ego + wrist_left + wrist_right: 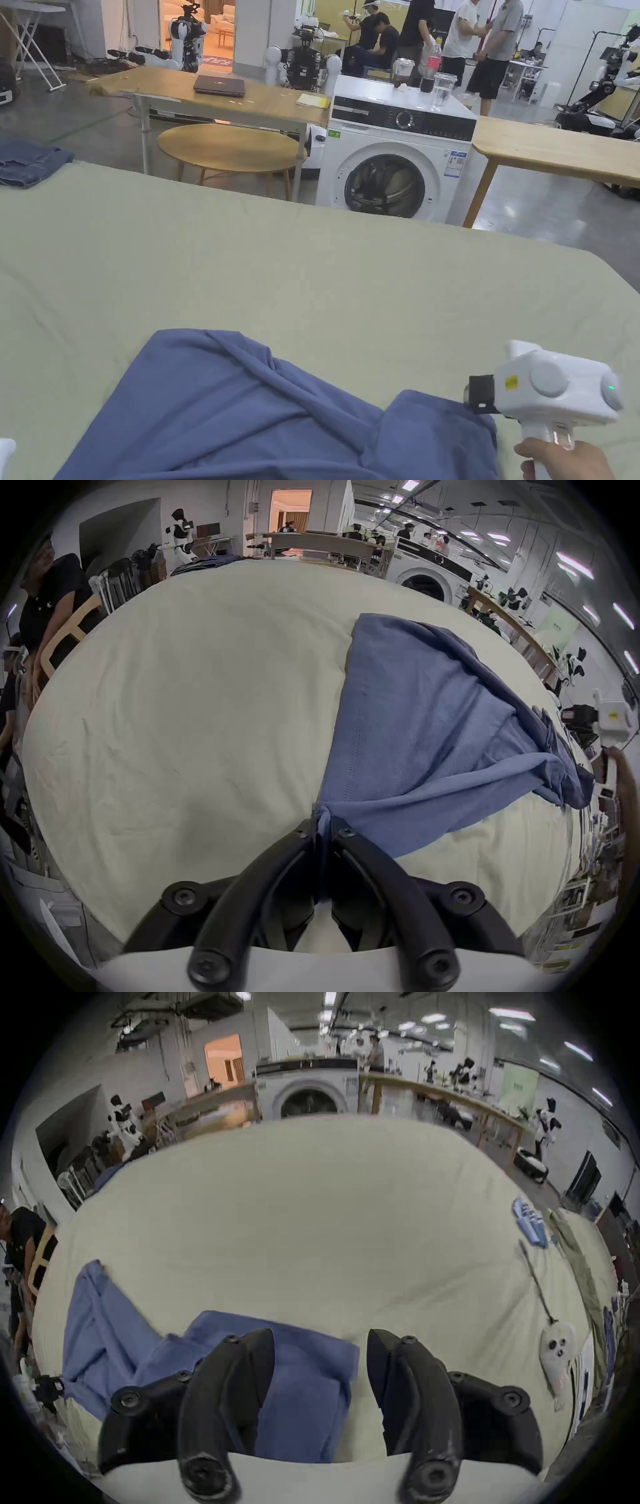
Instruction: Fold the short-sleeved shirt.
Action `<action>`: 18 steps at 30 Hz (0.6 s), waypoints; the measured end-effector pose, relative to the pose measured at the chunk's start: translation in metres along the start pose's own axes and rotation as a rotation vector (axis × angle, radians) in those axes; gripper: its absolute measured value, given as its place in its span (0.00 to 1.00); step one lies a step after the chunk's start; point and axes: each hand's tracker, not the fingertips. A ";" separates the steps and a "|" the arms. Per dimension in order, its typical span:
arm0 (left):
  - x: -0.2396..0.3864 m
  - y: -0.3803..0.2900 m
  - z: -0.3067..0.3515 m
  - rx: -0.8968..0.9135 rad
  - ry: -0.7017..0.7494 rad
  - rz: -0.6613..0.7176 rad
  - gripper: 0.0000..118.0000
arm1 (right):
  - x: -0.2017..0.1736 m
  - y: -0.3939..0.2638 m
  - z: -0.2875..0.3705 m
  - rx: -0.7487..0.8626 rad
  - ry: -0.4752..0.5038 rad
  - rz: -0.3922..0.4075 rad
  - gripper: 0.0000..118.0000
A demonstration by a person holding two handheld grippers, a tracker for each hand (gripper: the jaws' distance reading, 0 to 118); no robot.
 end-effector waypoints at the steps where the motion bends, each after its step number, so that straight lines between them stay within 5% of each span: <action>1: 0.000 0.000 0.000 0.000 -0.001 0.002 0.01 | 0.001 0.003 -0.011 -0.043 -0.001 -0.002 0.49; 5: 0.001 0.000 0.002 -0.002 0.001 0.001 0.01 | 0.005 -0.005 -0.043 -0.143 0.003 -0.031 0.37; 6: 0.001 0.000 0.001 -0.003 0.003 -0.001 0.01 | 0.005 -0.008 -0.038 -0.112 0.005 -0.027 0.25; 7: 0.001 0.001 0.001 -0.004 0.005 -0.003 0.01 | 0.004 -0.008 -0.035 -0.081 0.004 -0.023 0.03; 18: 0.001 0.013 0.024 0.117 -0.037 0.015 0.01 | -0.017 -0.015 0.044 0.192 -0.006 0.033 0.00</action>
